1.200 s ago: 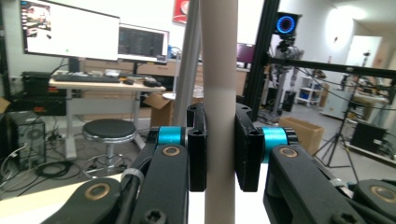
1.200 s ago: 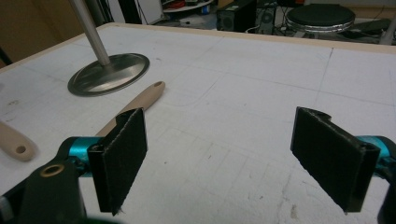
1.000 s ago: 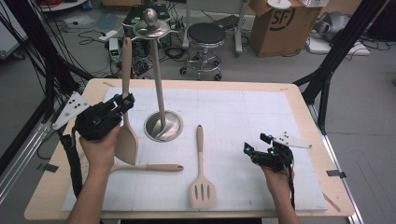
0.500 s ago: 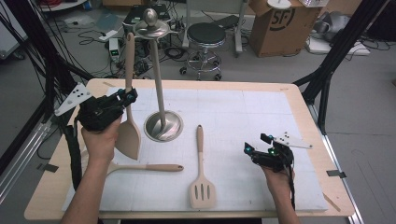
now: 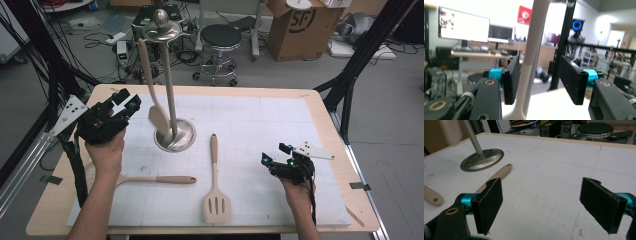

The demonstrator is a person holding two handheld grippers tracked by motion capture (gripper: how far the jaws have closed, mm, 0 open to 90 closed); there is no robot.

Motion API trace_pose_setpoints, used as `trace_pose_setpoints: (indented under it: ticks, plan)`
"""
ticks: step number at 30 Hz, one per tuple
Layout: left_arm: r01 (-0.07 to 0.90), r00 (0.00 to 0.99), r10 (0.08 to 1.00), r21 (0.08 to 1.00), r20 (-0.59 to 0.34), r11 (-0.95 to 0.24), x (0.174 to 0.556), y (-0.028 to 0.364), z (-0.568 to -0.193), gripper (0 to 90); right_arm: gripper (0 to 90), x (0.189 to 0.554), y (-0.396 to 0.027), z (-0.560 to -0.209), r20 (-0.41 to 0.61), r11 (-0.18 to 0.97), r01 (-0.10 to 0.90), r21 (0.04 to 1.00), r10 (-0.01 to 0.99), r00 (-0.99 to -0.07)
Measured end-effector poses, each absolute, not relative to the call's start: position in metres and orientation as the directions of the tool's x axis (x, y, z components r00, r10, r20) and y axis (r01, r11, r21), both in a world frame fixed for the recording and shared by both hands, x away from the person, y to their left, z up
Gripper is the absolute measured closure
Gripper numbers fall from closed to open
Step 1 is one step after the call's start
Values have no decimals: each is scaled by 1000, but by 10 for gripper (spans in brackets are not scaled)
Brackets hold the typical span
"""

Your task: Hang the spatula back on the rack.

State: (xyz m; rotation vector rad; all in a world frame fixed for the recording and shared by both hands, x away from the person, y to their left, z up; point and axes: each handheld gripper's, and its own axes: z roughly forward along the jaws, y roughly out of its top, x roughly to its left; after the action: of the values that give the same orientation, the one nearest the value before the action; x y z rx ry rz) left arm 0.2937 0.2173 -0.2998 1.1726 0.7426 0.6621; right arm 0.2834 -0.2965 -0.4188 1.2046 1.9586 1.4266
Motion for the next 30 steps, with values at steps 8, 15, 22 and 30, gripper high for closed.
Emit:
trace_pose_setpoints:
  ticks: [8, 15, 22, 30]
  plan:
    - [-124, 578, 799, 949, -168, 289, 293, 207, -291, 524, 175, 283, -297, -419, 144, 83, 387, 918, 841, -522]
    - [-147, 593, 788, 940, -165, 307, 295, 195, -279, 519, 176, 283, -297, -419, 144, 81, 383, 920, 839, -524]
    - [-166, 605, 783, 938, -146, 303, 298, 181, -267, 519, 176, 284, -296, -419, 142, 86, 384, 919, 839, -526]
    - [-197, 590, 799, 938, -119, 285, 308, 169, -251, 522, 176, 284, -295, -419, 145, 84, 385, 919, 837, -528]
